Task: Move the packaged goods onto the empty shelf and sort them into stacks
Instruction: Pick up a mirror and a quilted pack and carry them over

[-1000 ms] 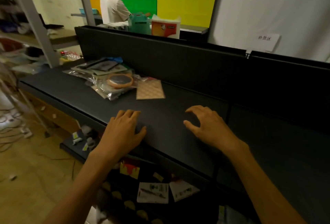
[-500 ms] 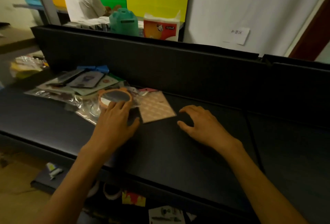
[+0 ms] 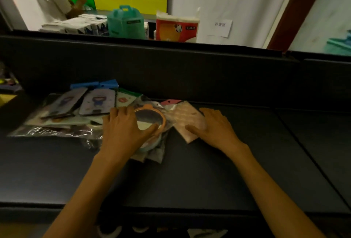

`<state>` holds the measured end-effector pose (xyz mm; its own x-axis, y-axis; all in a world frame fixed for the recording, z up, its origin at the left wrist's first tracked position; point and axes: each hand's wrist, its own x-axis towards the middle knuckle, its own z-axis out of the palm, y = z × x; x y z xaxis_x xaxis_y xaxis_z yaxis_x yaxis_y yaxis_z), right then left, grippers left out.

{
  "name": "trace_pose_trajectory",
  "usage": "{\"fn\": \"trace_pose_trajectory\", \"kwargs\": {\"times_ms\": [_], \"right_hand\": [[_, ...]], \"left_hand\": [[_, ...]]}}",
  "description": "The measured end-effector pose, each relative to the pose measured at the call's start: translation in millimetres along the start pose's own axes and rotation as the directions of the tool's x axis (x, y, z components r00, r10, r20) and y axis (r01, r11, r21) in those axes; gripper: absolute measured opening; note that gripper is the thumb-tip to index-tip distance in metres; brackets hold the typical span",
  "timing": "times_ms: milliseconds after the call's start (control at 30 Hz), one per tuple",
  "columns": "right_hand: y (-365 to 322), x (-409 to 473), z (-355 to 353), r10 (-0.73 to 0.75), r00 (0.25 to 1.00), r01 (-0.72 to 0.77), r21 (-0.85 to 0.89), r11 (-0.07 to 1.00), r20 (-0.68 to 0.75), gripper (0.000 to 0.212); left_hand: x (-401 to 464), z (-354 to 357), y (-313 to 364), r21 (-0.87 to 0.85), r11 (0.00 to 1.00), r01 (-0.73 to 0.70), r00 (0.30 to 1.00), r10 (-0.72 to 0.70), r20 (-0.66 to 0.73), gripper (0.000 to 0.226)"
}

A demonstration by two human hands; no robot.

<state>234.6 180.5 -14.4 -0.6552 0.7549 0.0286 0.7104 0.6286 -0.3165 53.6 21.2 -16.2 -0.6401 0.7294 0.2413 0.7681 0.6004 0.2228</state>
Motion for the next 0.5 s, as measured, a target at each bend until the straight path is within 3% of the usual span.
{"fn": "trace_pose_trajectory", "kwargs": {"times_ms": [100, 233, 400, 500], "right_hand": [[-4.8, 1.6, 8.0, 0.114, 0.993, -0.113, -0.041, 0.993, 0.016, 0.091], [-0.4, 1.0, 11.2, 0.154, 0.988, -0.154, -0.007, 0.988, -0.001, 0.092], [14.5, -3.5, 7.9, 0.271, 0.962, -0.271, 0.135, 0.953, 0.022, 0.109], [25.6, -8.7, 3.8, 0.316, 0.948, -0.312, 0.247, 0.918, 0.022, 0.111]], "left_hand": [[1.2, 2.8, -0.9, -0.020, 1.000, -0.016, 1.000, 0.016, 0.003, 0.097], [7.5, 11.9, -6.8, -0.078, 0.994, -0.071, 0.996, 0.074, 0.039, 0.101], [13.0, 16.4, -6.9, -0.216, 0.967, -0.132, 0.988, 0.147, 0.052, 0.094], [13.7, 17.7, -6.7, -0.220, 0.971, -0.089, 0.992, 0.105, 0.066, 0.107]]}}
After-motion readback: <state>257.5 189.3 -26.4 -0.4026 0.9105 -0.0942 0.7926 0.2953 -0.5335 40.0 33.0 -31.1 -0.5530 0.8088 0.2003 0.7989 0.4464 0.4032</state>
